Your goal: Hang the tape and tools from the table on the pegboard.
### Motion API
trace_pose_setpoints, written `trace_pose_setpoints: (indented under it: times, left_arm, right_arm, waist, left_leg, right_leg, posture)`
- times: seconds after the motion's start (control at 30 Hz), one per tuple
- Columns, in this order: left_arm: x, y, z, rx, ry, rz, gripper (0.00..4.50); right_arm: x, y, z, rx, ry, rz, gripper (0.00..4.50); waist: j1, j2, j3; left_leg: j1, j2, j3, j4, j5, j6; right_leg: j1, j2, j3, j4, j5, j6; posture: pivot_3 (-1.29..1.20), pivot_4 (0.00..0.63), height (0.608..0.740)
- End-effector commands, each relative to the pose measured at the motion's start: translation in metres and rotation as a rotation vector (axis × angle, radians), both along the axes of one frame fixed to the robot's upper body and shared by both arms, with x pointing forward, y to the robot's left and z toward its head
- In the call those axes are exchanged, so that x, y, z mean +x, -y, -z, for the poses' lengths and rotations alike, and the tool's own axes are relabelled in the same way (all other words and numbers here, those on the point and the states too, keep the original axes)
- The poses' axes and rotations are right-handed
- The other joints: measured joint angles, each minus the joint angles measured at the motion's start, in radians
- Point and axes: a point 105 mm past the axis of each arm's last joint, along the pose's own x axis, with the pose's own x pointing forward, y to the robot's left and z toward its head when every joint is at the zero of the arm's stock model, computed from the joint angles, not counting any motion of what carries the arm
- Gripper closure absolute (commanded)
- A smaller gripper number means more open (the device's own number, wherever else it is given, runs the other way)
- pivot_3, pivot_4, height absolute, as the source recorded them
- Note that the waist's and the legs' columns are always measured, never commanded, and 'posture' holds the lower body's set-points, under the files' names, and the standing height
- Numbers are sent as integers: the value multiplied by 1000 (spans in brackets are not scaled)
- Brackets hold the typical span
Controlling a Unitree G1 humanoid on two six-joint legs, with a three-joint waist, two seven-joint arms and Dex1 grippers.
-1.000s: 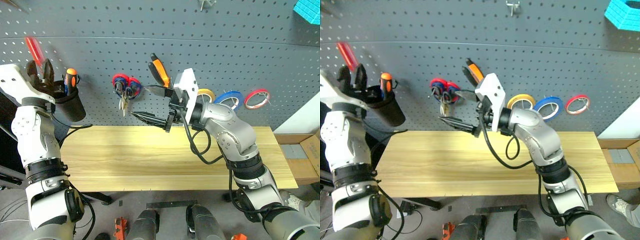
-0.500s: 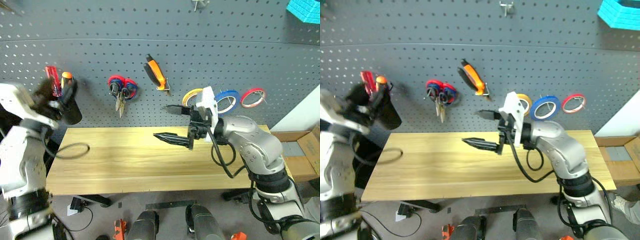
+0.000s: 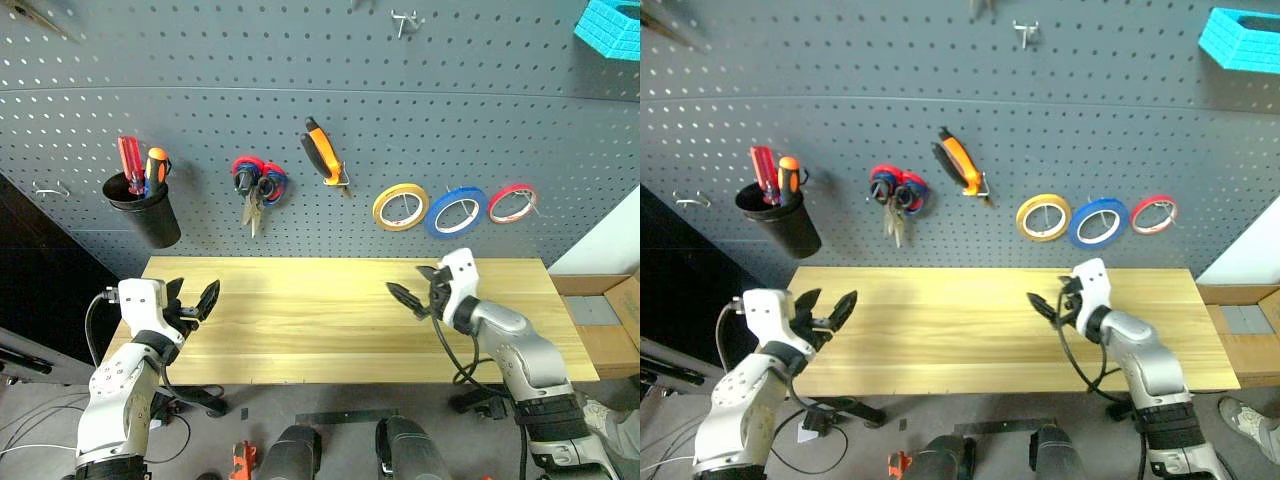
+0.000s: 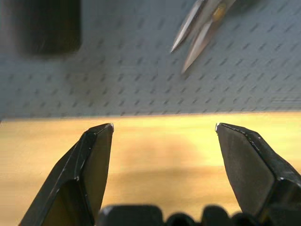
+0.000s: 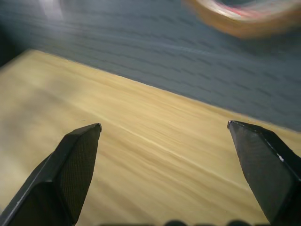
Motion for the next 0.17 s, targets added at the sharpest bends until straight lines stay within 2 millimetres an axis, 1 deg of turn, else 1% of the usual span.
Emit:
trace_pose_setpoints:
  times: [0.03,0.13,0.17]
  left_arm:
    - [-8,-14,-2,60,21,0,779]
    - [-11,-20,-2,73,16,-2,779]
    - [-12,-22,-4,58,24,0,779]
  right_arm:
    - [-2,35,-2,-57,46,127,0]
    - [-7,52,-4,-46,46,157,0]
    - [-7,58,-6,-48,50,173,0]
  waist:
    - [-2,0,-5]
    - [-3,3,-9]
    - [-3,3,-9]
  left_leg:
    - [0,0,0,0,0,0]
    - [0,1,0,0,0,0]
    - [3,1,0,1,0,0]
  right_leg:
    - [0,0,0,0,0,0]
    - [1,0,0,-1,0,0]
    - [5,0,0,-2,0,0]
  posture:
    - [-76,108,740]
    - [-79,105,740]
    - [-80,105,740]
